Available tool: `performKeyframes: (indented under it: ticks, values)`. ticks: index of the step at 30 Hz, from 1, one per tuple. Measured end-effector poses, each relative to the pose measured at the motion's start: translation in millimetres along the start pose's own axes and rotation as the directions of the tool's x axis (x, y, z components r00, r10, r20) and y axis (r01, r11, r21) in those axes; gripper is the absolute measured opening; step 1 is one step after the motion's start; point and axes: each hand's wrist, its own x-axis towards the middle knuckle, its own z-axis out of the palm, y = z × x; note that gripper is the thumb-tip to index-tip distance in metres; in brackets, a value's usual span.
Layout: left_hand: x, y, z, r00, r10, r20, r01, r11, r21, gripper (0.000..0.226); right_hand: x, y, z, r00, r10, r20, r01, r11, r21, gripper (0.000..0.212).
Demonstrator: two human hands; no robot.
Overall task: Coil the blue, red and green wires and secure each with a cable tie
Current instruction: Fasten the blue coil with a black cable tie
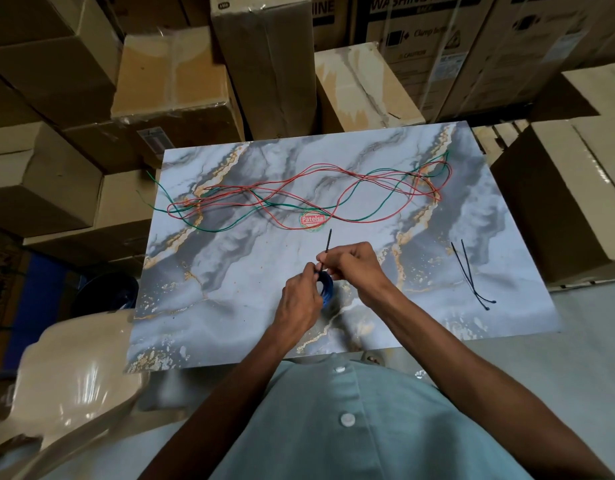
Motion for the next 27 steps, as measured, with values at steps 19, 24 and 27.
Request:
performKeyframes:
  ticks: [19, 24, 27]
  values:
    - [5, -3, -10, 0.988, 0.123, 0.098, -0.098, 0.967, -0.234, 0.029, 17, -15, -35, 0.982, -0.17, 0.087, 0.181, 0.971, -0.153, 0.011]
    - [-2, 2, -10, 0.979, 0.196, 0.051, -0.177, 0.95, -0.257, 0.029, 24, -10, -34, 0.991, -0.136, -0.012, 0.134, 0.986, -0.1, 0.011]
    - [-4, -1, -10, 0.973, 0.23, 0.029, -0.216, 0.945, -0.247, 0.03, 23, -5, -31, 0.99, -0.127, -0.053, 0.121, 0.987, -0.101, 0.01]
